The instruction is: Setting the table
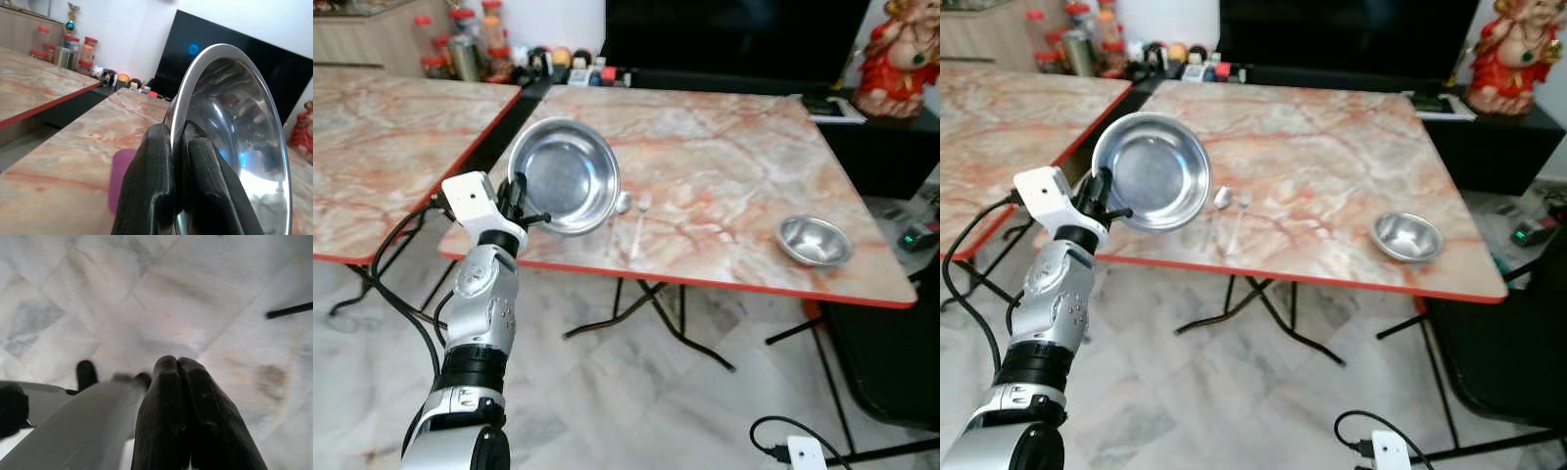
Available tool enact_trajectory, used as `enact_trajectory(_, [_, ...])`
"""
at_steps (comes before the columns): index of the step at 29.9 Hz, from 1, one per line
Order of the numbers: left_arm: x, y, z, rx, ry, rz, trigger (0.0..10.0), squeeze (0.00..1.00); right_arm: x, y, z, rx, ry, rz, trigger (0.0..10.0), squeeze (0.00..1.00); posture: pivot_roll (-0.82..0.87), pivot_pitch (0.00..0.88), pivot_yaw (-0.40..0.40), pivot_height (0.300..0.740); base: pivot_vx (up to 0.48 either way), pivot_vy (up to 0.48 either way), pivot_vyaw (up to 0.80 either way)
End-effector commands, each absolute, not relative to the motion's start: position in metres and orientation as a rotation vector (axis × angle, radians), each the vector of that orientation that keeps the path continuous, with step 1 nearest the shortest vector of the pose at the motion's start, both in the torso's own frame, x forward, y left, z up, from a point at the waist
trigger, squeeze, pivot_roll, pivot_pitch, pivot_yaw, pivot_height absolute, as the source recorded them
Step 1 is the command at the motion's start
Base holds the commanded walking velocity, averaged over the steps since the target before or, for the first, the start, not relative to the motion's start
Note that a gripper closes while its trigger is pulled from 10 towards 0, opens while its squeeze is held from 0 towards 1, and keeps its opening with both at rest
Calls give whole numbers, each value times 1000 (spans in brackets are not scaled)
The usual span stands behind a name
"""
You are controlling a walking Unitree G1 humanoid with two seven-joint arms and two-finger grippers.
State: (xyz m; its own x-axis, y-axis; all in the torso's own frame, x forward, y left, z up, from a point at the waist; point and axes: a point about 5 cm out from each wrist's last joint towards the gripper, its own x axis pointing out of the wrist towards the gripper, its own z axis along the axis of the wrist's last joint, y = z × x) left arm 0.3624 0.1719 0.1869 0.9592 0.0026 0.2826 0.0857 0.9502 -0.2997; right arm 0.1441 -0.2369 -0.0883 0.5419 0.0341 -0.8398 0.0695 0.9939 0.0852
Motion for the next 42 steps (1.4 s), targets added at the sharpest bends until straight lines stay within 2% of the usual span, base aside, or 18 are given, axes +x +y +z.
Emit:
enact_trajectory(1, [364, 161, 194, -290, -296, -77, 10000, 0, 141, -241, -88, 113, 1004, -40, 10000, 0, -4, 0, -17, 740, 0, 480, 0])
enact_trajectory(11, [361, 169, 182, -271, -259, -47, 10000, 0, 141, -242, -88, 112, 1004, -45, 10000, 0, -1, 0, -18, 740, 0, 480, 0])
enact_trajectory(28, [346, 215, 113, -194, -19, 94, 10000, 0, 143, -243, -87, 116, 991, -56, 10000, 0, 10, 22, -17, 740, 0, 480, 0])
enact_trajectory(32, [342, 220, 102, -185, 18, 110, 10000, 0, 144, -243, -87, 115, 989, -55, 10000, 0, 16, 31, -18, 740, 0, 480, 0])
enact_trajectory(42, [317, 227, 48, -136, 238, 148, 10000, 0, 145, -243, -87, 119, 986, -55, 10000, 0, 17, 40, -11, 740, 0, 480, 0])
